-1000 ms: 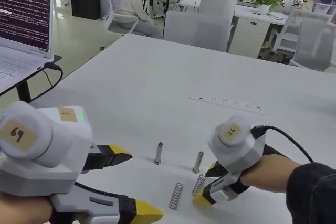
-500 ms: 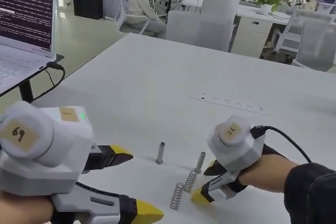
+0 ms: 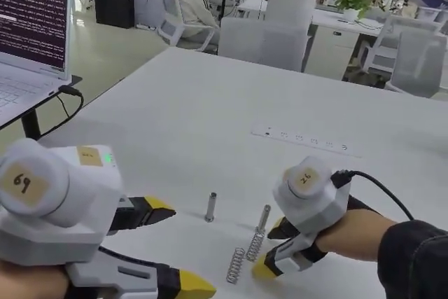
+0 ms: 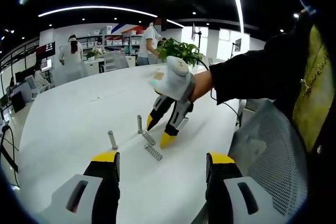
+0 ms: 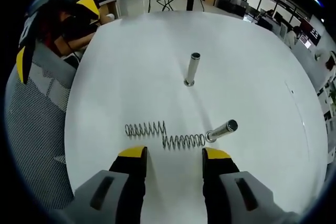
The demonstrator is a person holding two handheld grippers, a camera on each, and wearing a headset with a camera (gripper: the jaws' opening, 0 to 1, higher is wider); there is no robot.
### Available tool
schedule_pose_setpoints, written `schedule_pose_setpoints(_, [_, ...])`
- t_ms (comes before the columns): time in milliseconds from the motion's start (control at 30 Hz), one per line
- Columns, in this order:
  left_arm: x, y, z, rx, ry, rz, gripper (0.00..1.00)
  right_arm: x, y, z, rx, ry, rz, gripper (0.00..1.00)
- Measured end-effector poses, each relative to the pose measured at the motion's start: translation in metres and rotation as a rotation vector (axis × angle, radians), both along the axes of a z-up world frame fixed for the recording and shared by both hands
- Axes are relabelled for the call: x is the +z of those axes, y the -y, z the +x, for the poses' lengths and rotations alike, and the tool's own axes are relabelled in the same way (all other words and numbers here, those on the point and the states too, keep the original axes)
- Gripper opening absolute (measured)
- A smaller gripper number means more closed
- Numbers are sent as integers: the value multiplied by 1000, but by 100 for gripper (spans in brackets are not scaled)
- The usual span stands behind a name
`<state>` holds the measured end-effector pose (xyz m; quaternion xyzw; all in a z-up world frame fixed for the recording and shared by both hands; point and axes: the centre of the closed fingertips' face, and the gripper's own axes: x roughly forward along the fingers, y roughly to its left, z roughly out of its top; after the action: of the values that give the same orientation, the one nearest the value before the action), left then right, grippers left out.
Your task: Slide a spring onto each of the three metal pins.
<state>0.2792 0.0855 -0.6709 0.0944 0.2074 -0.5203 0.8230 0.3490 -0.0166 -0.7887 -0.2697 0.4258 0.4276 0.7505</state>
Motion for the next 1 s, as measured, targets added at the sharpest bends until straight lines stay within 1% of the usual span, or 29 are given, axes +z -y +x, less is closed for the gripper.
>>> schedule_pose_setpoints(167, [1, 0, -1, -1, 1, 1, 62, 0, 4, 4, -8, 12, -3, 40])
schedule_pose_setpoints(333, [0, 0, -2, 1, -2, 1, 62, 1, 2, 7, -14, 15, 13, 40])
schedule_pose_setpoints(533, [0, -2, -2, 6, -4, 3, 62, -4, 2, 8, 4, 18, 0, 38])
schedule_pose_setpoints(1000, [-1, -1, -1, 10, -10, 5, 61, -4, -1, 11, 6, 38, 12, 37])
